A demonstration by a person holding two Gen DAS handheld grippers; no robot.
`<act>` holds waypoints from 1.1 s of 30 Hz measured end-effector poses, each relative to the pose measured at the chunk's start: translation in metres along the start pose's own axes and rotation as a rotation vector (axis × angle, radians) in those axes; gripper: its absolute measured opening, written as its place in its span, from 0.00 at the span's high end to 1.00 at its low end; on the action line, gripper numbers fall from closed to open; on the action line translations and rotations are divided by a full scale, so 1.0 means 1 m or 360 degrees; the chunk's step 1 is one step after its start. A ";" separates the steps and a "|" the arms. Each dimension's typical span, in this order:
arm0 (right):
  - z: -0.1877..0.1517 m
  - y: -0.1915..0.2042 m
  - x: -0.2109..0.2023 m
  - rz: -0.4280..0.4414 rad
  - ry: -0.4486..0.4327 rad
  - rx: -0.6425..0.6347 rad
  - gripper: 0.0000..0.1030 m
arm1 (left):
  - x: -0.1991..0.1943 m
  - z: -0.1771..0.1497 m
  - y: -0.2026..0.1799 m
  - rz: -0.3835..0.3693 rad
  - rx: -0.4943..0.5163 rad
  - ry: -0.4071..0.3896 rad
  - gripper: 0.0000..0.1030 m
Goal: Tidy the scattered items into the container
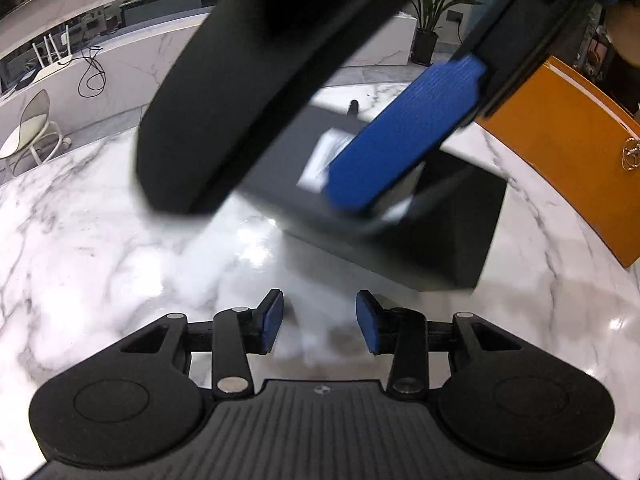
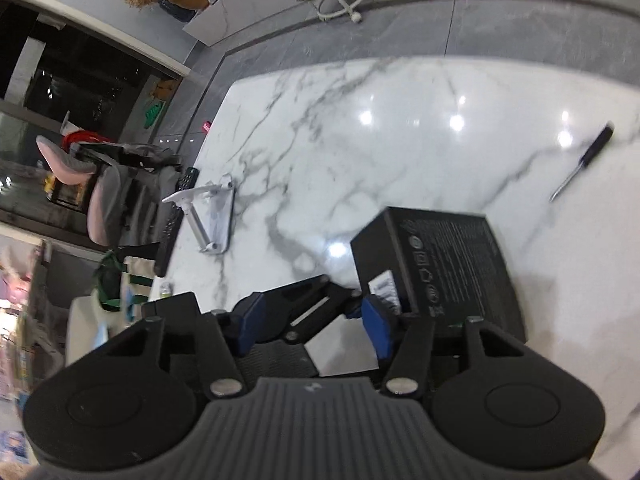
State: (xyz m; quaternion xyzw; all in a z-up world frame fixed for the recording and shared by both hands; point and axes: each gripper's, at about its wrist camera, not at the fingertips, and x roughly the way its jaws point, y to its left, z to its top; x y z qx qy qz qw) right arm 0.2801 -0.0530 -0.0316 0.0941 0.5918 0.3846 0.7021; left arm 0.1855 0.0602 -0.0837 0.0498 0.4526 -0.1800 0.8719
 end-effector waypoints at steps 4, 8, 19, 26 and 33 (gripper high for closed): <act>0.002 0.012 -0.022 -0.0193 -0.0172 -0.0211 0.30 | -0.002 -0.001 0.001 0.0004 -0.0023 -0.0001 0.54; -0.002 0.008 -0.022 -0.0586 -0.0285 -0.0401 0.24 | -0.003 -0.004 -0.003 0.0017 -0.0019 0.0004 0.54; -0.012 -0.072 -0.018 -0.0666 -0.0308 -0.0224 0.22 | 0.001 0.000 -0.004 -0.0007 -0.0022 -0.0007 0.54; 0.000 -0.073 -0.007 -0.0797 -0.0150 -0.0579 0.01 | 0.006 0.011 -0.003 -0.0045 -0.0031 -0.0017 0.54; 0.035 -0.099 0.037 -0.0927 0.0256 -0.0567 0.00 | 0.002 0.013 0.010 -0.0034 -0.0106 -0.0035 0.54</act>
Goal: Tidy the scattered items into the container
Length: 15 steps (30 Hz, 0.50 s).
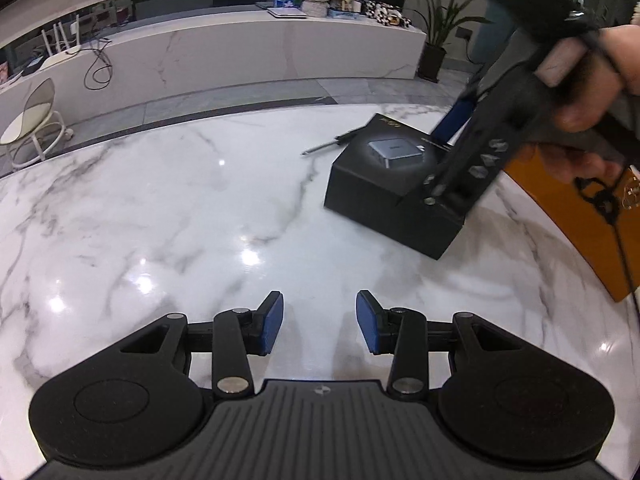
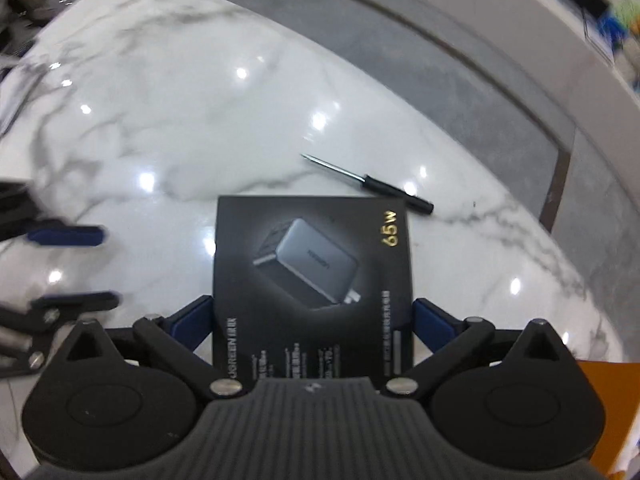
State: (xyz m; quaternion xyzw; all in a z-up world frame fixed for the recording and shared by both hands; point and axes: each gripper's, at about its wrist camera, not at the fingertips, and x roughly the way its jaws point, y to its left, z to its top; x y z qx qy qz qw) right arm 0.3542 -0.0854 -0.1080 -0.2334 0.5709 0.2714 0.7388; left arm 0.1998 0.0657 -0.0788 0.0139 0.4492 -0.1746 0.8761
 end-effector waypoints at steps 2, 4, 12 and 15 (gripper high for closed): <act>0.004 -0.005 0.007 0.0012 0.0048 0.0075 0.00 | -0.002 0.001 0.003 -0.0004 -0.0013 -0.0008 0.54; 0.002 -0.007 0.008 0.0018 0.0063 0.0140 0.01 | -0.004 0.003 0.005 -0.0008 -0.0021 -0.0021 0.54; -0.059 -0.027 -0.082 0.0154 -0.0378 0.0569 0.02 | -0.014 0.017 0.005 -0.0030 -0.0076 -0.0167 0.52; -0.101 -0.041 -0.137 0.0172 -0.0627 0.0762 0.02 | -0.013 0.025 -0.006 -0.0010 -0.0004 -0.0243 0.43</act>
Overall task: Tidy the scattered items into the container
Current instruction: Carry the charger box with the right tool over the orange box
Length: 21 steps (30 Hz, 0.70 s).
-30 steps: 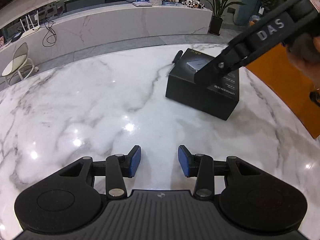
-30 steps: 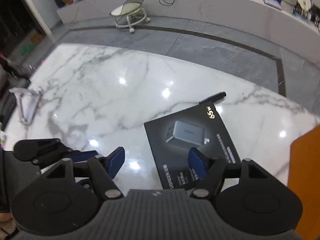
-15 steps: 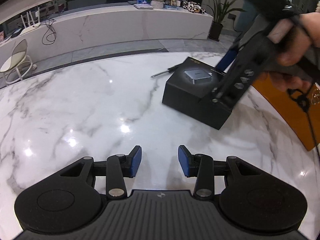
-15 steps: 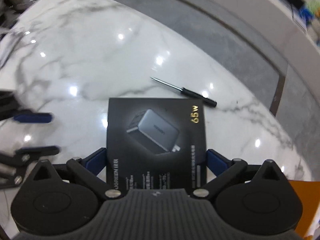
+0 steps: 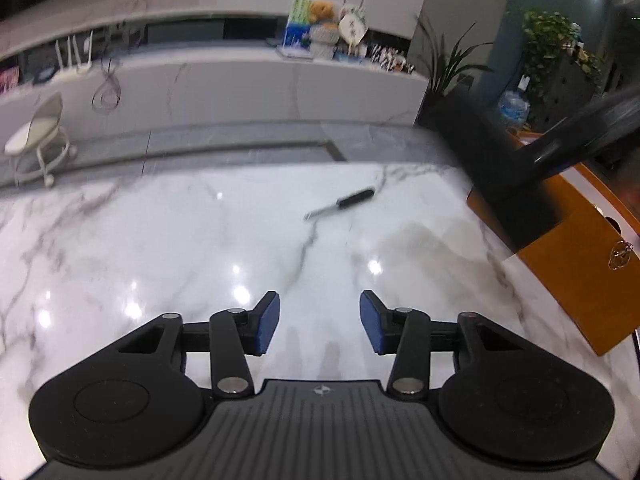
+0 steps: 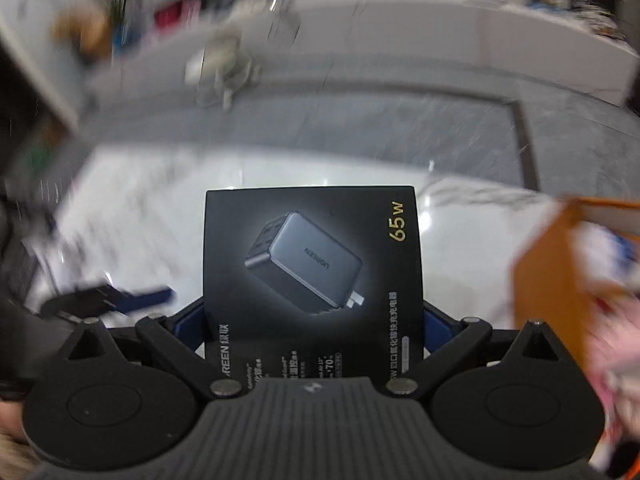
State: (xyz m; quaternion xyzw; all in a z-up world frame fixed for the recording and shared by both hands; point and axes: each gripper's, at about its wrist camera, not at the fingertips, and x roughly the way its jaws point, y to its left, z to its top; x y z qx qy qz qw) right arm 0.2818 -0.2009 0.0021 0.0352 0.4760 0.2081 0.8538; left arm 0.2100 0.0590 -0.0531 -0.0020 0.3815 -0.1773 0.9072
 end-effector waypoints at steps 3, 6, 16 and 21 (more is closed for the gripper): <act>-0.014 -0.026 -0.062 0.0005 -0.0236 0.0157 0.02 | 0.006 0.008 -0.021 0.0008 0.0251 -0.0127 0.35; -0.031 -0.056 -0.106 0.0085 -0.0429 0.0276 0.02 | 0.023 0.025 -0.034 -0.0028 0.0496 -0.0181 0.35; -0.056 -0.111 -0.155 0.0276 -0.0628 0.0364 0.01 | 0.135 0.088 -0.033 -0.0141 0.0716 0.0125 0.58; -0.060 -0.116 -0.151 0.0295 -0.0602 0.0357 0.01 | 0.163 0.083 -0.039 -0.0163 0.0751 0.0259 0.64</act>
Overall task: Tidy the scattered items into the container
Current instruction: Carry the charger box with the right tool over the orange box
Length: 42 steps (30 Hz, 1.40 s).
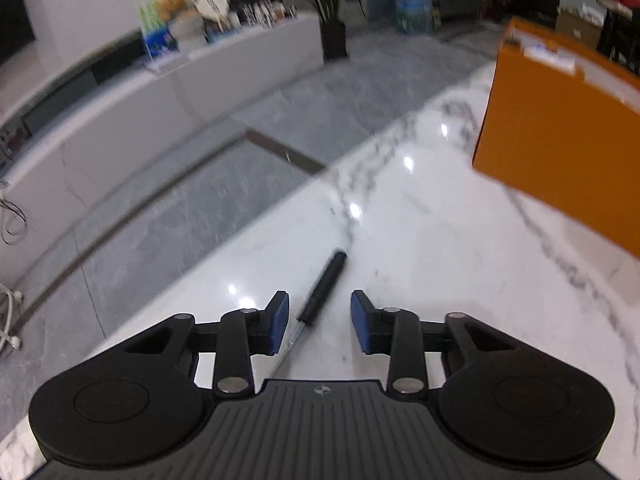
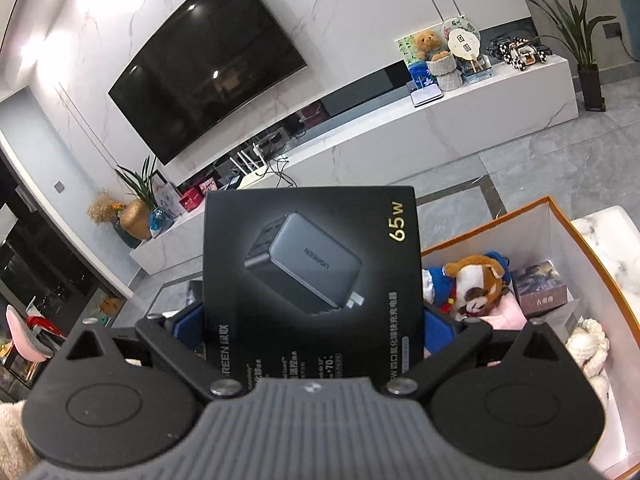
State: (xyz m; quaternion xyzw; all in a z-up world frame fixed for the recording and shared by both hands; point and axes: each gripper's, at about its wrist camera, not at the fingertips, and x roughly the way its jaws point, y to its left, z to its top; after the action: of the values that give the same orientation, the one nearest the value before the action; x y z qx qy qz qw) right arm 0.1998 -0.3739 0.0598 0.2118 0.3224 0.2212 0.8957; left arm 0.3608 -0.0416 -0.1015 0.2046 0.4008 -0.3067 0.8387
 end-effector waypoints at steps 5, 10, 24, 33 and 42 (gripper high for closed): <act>-0.003 -0.007 -0.003 -0.0038 0.0006 0.0020 0.01 | -0.005 0.003 -0.001 -0.0011 -0.0110 0.0054 0.90; 0.000 -0.015 -0.017 -0.0156 -0.0063 0.0056 0.01 | -0.041 0.018 -0.004 -0.0028 -0.0242 -0.0022 0.90; -0.012 -0.052 -0.021 -0.0529 0.0015 0.0030 0.00 | -0.121 0.150 -0.144 -0.0368 -0.0096 -0.0444 0.85; -0.028 -0.076 -0.001 -0.0707 0.0223 -0.0097 0.00 | -0.099 0.161 -0.182 -0.0384 -0.0182 -0.0382 0.21; -0.021 -0.063 -0.009 -0.0620 0.0156 -0.0148 0.00 | -0.121 0.172 -0.198 -0.0469 -0.0132 -0.0461 0.21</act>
State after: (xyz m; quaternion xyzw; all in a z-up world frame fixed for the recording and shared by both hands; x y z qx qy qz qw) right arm 0.1956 -0.4247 0.0163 0.0928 0.3899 0.0686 0.9136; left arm 0.2611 -0.2450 0.0778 0.0629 0.3139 -0.4354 0.8414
